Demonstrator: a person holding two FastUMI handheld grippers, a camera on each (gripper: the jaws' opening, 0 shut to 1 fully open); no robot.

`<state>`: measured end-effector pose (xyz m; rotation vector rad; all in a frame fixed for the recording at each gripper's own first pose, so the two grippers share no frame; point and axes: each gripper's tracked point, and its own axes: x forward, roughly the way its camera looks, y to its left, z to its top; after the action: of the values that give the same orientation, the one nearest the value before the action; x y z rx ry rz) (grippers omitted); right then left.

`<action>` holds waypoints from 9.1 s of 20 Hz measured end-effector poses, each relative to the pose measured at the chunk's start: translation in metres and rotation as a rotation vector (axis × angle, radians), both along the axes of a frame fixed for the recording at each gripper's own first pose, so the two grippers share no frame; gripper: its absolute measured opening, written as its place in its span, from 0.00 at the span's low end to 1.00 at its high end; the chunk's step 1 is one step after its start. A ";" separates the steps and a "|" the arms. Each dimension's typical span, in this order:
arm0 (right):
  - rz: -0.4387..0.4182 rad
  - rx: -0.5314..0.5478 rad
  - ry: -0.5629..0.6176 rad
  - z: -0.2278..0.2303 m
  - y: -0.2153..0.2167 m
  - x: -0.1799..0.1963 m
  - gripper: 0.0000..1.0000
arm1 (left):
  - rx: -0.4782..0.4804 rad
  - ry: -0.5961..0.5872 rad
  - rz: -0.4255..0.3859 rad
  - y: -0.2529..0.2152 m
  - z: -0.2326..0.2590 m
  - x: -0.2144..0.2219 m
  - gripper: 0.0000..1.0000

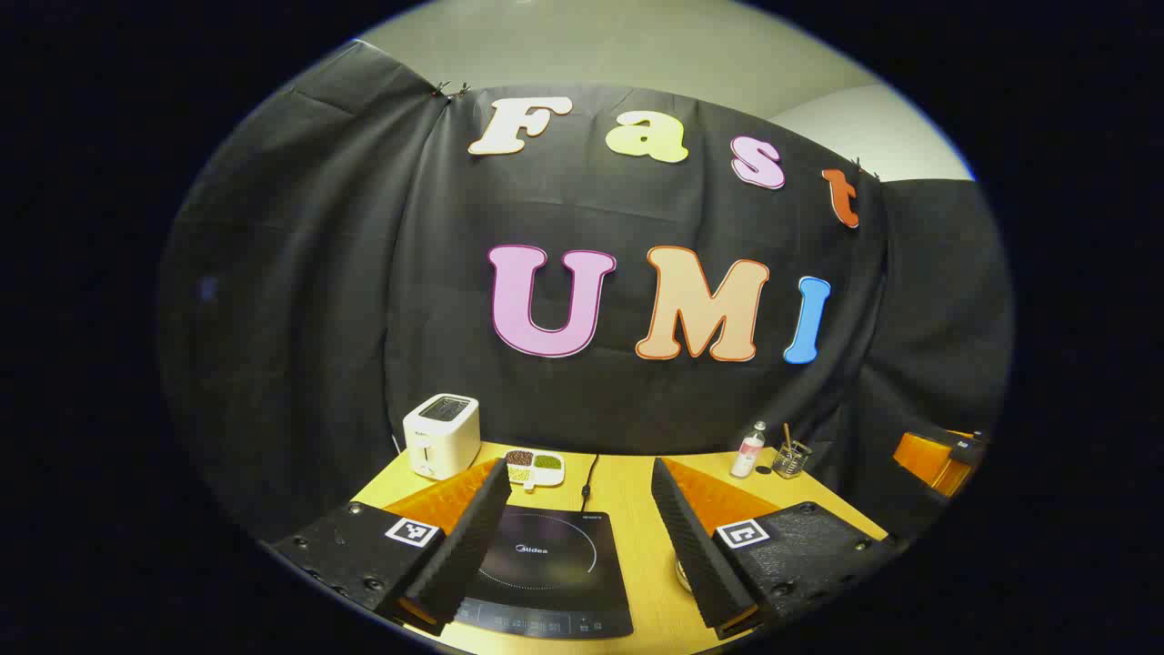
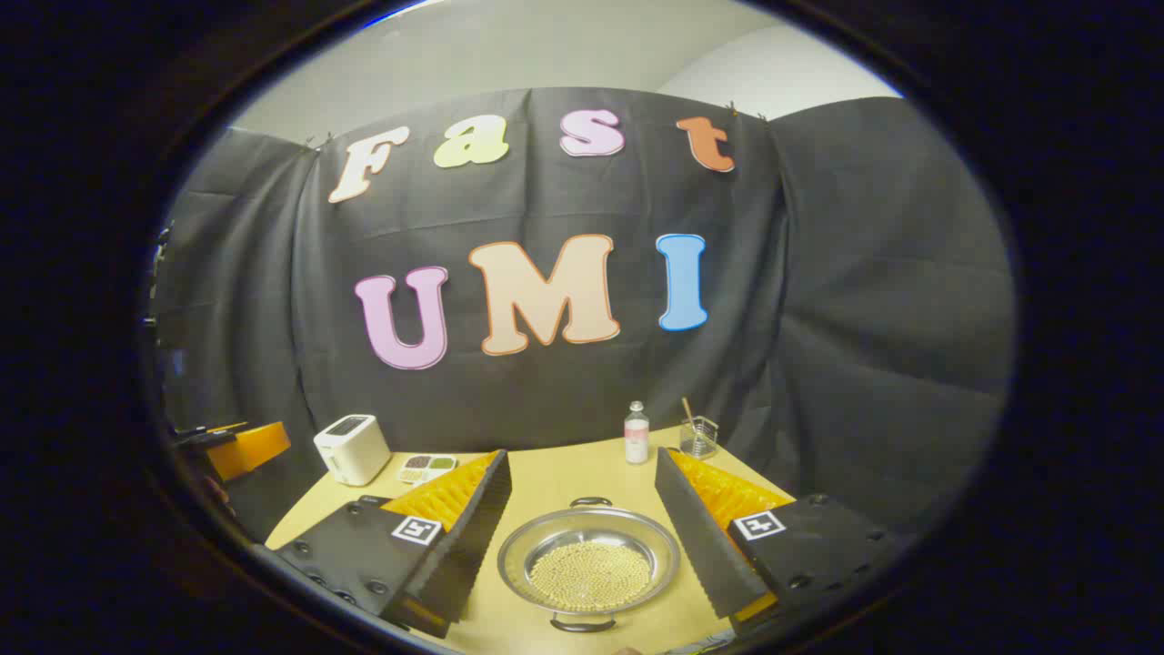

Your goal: First push the handle of the pot to place it horizontally, then grasp the pot with both hands and set it on the induction cooktop.

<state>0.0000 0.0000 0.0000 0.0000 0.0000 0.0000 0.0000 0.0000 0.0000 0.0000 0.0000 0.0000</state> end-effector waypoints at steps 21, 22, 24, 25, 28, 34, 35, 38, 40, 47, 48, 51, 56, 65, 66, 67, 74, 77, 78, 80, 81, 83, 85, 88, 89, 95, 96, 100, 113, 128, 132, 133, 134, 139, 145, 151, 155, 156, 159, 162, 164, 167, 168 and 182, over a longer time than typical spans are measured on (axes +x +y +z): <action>0.116 0.013 0.044 0.008 -0.008 0.049 0.91 | 0.025 -0.024 0.183 0.001 0.007 -0.037 0.92; 0.114 0.019 0.035 0.011 -0.009 0.051 0.91 | 0.026 -0.025 0.182 0.001 0.006 -0.037 0.95; 0.097 0.006 0.027 0.013 -0.014 0.053 0.90 | 0.028 -0.022 0.176 0.000 0.006 -0.037 0.92; 0.089 0.004 0.024 0.014 -0.017 0.053 0.90 | 0.027 -0.018 0.175 0.000 0.004 -0.036 0.92; 0.063 0.008 0.008 0.018 -0.023 0.049 0.90 | 0.002 -0.016 0.156 -0.002 0.003 -0.037 0.99; 0.022 -0.012 0.003 0.015 -0.030 0.035 0.90 | -0.016 -0.015 0.125 0.006 -0.002 -0.033 0.92; 0.015 -0.014 0.008 0.013 -0.031 0.033 0.90 | -0.012 -0.011 0.119 0.006 -0.003 -0.031 0.92; 0.004 -0.016 0.019 0.009 -0.030 0.028 0.90 | 0.005 0.000 0.106 0.009 -0.006 -0.025 0.92; -0.001 -0.021 0.021 0.007 -0.031 0.025 0.90 | 0.004 0.008 0.094 0.009 -0.007 -0.022 0.92; 0.017 -0.004 0.068 -0.012 -0.016 0.018 0.62 | 0.008 0.029 0.066 0.014 -0.014 -0.008 0.99; 0.007 -0.013 0.072 -0.015 -0.018 0.016 0.62 | 0.009 0.030 0.066 0.016 -0.015 -0.006 0.99; 0.007 -0.007 0.092 -0.021 -0.015 0.017 0.30 | -0.001 0.035 0.051 0.015 -0.015 -0.004 0.92; -0.023 -0.001 0.101 -0.028 -0.015 0.017 0.03 | 0.001 0.053 0.035 0.016 -0.022 -0.003 0.94; 0.028 -0.077 0.177 -0.061 0.005 0.019 0.00 | -0.015 0.075 0.033 0.026 -0.031 0.002 0.92; 0.036 -0.080 0.197 -0.072 0.008 0.018 0.00 | -0.016 0.074 0.031 0.025 -0.031 0.003 0.95; 0.051 -0.072 0.225 -0.084 0.013 0.017 0.00 | -0.009 0.079 0.034 0.028 -0.032 0.004 0.95; 0.165 0.012 0.495 -0.182 0.044 0.003 0.04 | -0.008 0.075 0.061 0.037 -0.033 0.001 0.92; 0.200 0.033 0.616 -0.222 0.052 -0.001 0.03 | 0.008 0.056 0.085 0.045 -0.029 -0.003 0.92; 0.213 0.034 0.649 -0.232 0.055 -0.003 0.02 | 0.011 0.057 0.093 0.047 -0.030 -0.004 0.92; 0.237 0.033 0.699 -0.247 0.059 -0.003 0.02 | 0.017 0.065 0.109 0.052 -0.031 -0.008 0.95; 0.249 0.038 0.729 -0.255 0.062 -0.003 0.00 | 0.021 0.068 0.117 0.054 -0.032 -0.010 0.95; 0.269 0.054 0.782 -0.268 0.066 -0.003 0.00 | 0.024 0.075 0.137 0.058 -0.035 -0.013 0.95; 0.273 0.063 0.828 -0.279 0.065 -0.002 0.00 | 0.019 0.084 0.153 0.060 -0.038 -0.015 0.92; 0.279 0.096 0.896 -0.298 0.067 -0.004 0.02 | 0.004 0.109 0.165 0.063 -0.045 -0.018 0.92; 0.277 0.097 0.919 -0.304 0.066 -0.003 0.02 | 0.003 0.114 0.170 0.063 -0.047 -0.018 0.92; 0.252 0.061 0.996 -0.332 0.054 -0.001 0.00 | 0.016 0.126 0.183 0.066 -0.048 -0.015 0.95; 0.245 0.050 1.005 -0.334 0.050 -0.001 0.00 | 0.016 0.126 0.182 0.066 -0.049 -0.015 0.95; 0.212 0.042 1.019 -0.338 0.036 0.000 0.00 | 0.014 0.129 0.173 0.066 -0.051 -0.014 0.95; 0.011 -0.048 0.982 -0.335 -0.028 0.008 0.03 | 0.050 0.132 0.092 0.081 -0.059 -0.017 0.92; 0.016 -0.176 1.036 -0.333 -0.137 0.052 0.00 | 0.018 0.130 0.173 0.011 -0.064 0.006 0.95; 0.061 -0.239 1.042 -0.333 -0.157 0.073 0.03 | -0.008 0.133 0.226 -0.007 -0.072 0.009 0.96; 0.069 -0.241 1.048 -0.333 -0.162 0.078 0.00 | -0.012 0.133 0.241 -0.009 -0.072 0.009 0.96; 0.076 -0.240 1.052 -0.332 -0.166 0.081 0.02 | -0.016 0.129 0.256 -0.011 -0.071 0.009 0.96; 0.113 -0.249 1.059 -0.327 -0.175 0.103 0.03 | -0.028 0.144 0.317 -0.019 -0.077 0.008 0.96; 0.125 -0.258 1.059 -0.323 -0.184 0.125 0.03 | -0.032 0.145 0.354 -0.024 -0.081 0.004 0.92; 0.116 -0.259 1.042 -0.318 -0.189 0.144 0.03 | -0.045 0.162 0.348 -0.033 -0.091 0.009 0.95; 0.119 -0.268 1.035 -0.317 -0.190 0.152 0.03 | -0.054 0.188 0.343 -0.039 -0.100 0.014 0.92; 0.121 -0.269 1.034 -0.317 -0.189 0.152 0.03 | -0.053 0.192 0.344 -0.040 -0.100 0.015 0.92; 0.121 -0.255 1.034 -0.317 -0.190 0.155 0.02 | -0.053 0.197 0.342 -0.042 -0.103 0.017 0.96; 0.114 -0.260 1.041 -0.322 -0.194 0.156 0.02 | -0.053 0.202 0.339 -0.044 -0.104 0.019 0.96; 0.099 -0.310 1.078 -0.330 -0.206 0.148 0.01 | -0.054 0.210 0.334 -0.046 -0.107 0.022 0.96; 0.074 -0.322 1.098 -0.340 -0.217 0.141 0.05 | -0.053 0.240 0.319 -0.049 -0.117 0.023 0.96; 0.068 -0.309 1.098 -0.338 -0.219 0.142 0.02 | -0.053 0.258 0.312 -0.051 -0.121 0.024 0.96; 0.095 0.098 1.029 -0.265 -0.220 0.152 0.99 | -0.109 0.555 0.148 -0.092 -0.206 0.055 0.96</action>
<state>0.1524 -0.2198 -0.2652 0.0985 1.0287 0.0950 0.0545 -0.0922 -0.2056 -0.1091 0.5545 0.1475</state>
